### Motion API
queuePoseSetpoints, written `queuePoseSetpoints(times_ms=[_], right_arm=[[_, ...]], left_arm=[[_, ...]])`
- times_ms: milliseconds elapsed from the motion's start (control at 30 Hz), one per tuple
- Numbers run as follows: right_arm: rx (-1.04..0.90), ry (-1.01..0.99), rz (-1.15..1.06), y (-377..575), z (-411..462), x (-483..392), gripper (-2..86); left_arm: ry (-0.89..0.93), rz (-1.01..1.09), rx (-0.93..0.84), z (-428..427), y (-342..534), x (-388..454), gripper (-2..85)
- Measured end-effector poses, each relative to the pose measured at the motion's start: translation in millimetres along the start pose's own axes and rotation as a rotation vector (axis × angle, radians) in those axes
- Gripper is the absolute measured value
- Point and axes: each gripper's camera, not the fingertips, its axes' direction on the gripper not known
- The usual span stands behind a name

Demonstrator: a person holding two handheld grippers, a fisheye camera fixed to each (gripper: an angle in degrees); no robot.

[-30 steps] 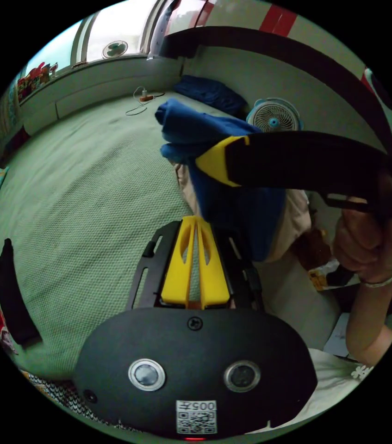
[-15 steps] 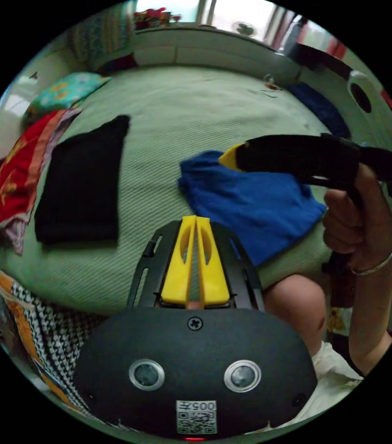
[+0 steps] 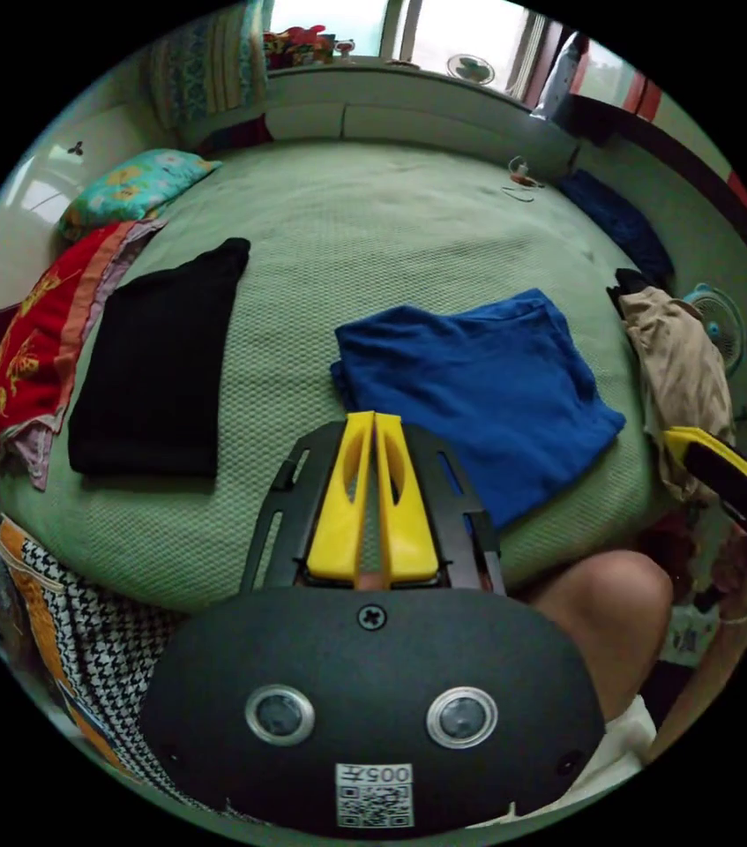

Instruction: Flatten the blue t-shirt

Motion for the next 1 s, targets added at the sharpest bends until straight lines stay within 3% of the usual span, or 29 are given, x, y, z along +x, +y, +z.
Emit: queuePoseSetpoints(times_ms=[67, 133, 267, 400, 600, 733, 900, 1000], right_arm=[[0.016, 0.027, 0.045, -16, 4, -7, 11.7], [0.024, 0.014, 0.039, -32, 17, -19, 13.3], [-0.010, -0.042, -0.031, -71, 60, -52, 17.0], [-0.005, 0.021, -0.118, -105, 87, -77, 18.7], [-0.120, 0.121, -0.182, -151, 149, -105, 18.7], [-0.188, 0.057, -0.212, -173, 156, -131, 12.8], [-0.227, 0.115, -0.350, -188, 167, -183, 1.4], [-0.037, 0.184, -0.345, -201, 149, -208, 1.1]], left_arm=[[0.011, -0.013, -0.038, 16, -2, -11, 0.0], [0.139, -0.038, -0.043, 19, -5, -27, 0.6], [0.119, -0.061, -0.010, 23, -11, -53, 2.8], [0.301, -0.024, -0.054, 39, -23, -83, 12.6], [0.260, 0.009, -0.130, 69, -46, -94, 16.9], [0.138, 0.015, -0.133, 76, -55, -92, 16.0], [0.168, 0.038, -0.068, 74, -62, -98, 7.9], [0.141, 0.063, 0.017, 60, -72, -100, 6.0]])
